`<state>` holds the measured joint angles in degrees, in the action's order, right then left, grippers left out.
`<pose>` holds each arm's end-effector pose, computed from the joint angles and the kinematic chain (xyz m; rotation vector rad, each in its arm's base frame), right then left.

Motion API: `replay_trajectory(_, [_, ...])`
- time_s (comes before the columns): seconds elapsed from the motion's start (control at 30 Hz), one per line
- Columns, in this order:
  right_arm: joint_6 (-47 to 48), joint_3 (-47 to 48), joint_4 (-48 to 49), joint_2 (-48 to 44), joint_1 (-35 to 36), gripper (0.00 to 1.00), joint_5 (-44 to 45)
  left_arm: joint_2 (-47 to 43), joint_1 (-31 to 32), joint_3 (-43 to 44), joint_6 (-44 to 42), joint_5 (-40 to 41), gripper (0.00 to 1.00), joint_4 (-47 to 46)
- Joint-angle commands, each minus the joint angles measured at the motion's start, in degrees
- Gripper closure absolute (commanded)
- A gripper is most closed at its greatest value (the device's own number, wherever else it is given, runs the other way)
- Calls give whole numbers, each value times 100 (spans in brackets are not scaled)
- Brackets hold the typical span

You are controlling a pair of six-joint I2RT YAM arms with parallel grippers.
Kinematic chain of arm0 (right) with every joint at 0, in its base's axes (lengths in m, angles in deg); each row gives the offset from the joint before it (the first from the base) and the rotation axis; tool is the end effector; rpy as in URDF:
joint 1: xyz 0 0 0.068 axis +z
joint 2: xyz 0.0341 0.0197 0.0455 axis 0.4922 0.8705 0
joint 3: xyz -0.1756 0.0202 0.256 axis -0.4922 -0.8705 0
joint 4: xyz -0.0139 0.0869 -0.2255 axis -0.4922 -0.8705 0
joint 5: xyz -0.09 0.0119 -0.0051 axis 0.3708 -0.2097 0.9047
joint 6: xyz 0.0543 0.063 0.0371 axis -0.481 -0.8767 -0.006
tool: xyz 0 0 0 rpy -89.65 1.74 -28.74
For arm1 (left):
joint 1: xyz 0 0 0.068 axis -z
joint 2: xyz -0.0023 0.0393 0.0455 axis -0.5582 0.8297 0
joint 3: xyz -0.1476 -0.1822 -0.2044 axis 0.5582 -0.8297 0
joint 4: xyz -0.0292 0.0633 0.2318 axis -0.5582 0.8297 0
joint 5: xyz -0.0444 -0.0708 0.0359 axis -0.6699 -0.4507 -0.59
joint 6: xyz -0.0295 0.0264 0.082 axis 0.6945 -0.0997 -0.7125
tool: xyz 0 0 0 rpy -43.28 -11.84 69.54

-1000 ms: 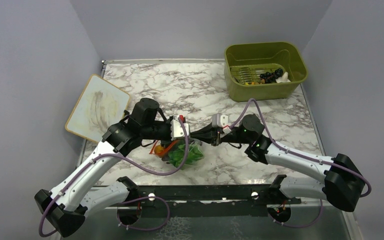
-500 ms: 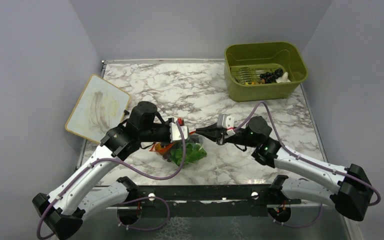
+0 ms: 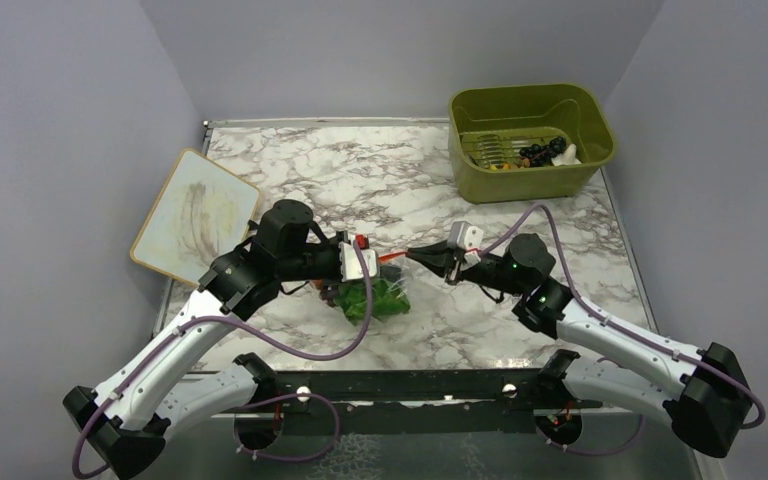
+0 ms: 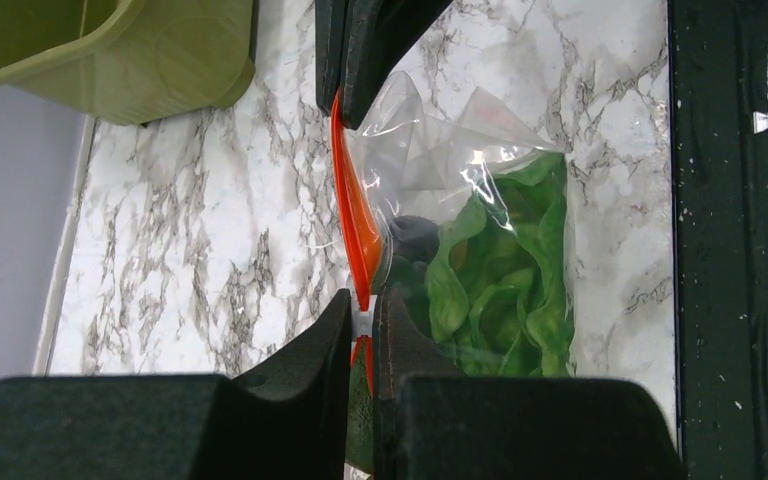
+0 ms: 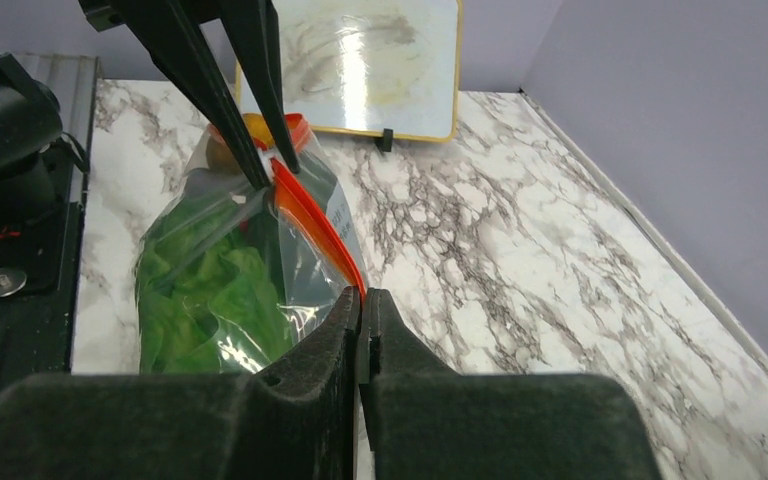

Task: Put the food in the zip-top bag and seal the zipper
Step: Zip the zipper food storage bag at the center of the board.

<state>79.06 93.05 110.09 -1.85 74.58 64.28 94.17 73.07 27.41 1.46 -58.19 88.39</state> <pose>0.1354 0.1846 0.3281 -1.0738 1.2258 0.7819 0.1109 -0.1430 0.3631 1.5201 1.3705 -0.5480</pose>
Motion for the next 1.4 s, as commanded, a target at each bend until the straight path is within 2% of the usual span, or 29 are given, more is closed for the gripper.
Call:
replay_trajectory(0.0, [-80,-224,-81,-204,-353,99,619,-92,-46,180,-130,420,100,317])
replay_trajectory(0.33, [-350,-321,-33,-302,-764,99,454,172,-42,341,-327,646,100,435])
replay_trajectory(0.47, [-101,-269,57,-325,-777,99,-658,295,-46,285,-290,458,100,422])
replay_trajectory(0.5, [-66,-121,-69,-309,-777,96,-899,321,-44,280,-290,383,100,407])
replay_trajectory(0.57, [192,233,-636,-233,-775,77,-1421,359,-46,298,-274,283,100,372])
replay_trajectory(0.6, [273,382,-829,-159,-775,71,-1729,368,-46,297,-271,249,100,347])
replay_trajectory(0.7, [428,709,-1125,80,-766,59,-2342,359,-44,272,-268,208,100,269])
replay_trajectory(0.8, [373,750,-863,172,-758,52,-2616,371,-46,245,-263,184,100,239])
replay_trajectory(1.1, [333,1242,-364,1330,-457,50,-2799,292,-43,220,-241,111,100,190])
replay_trajectory(1.37, [585,1857,-508,2186,77,50,-2362,263,-42,196,-228,68,100,180])
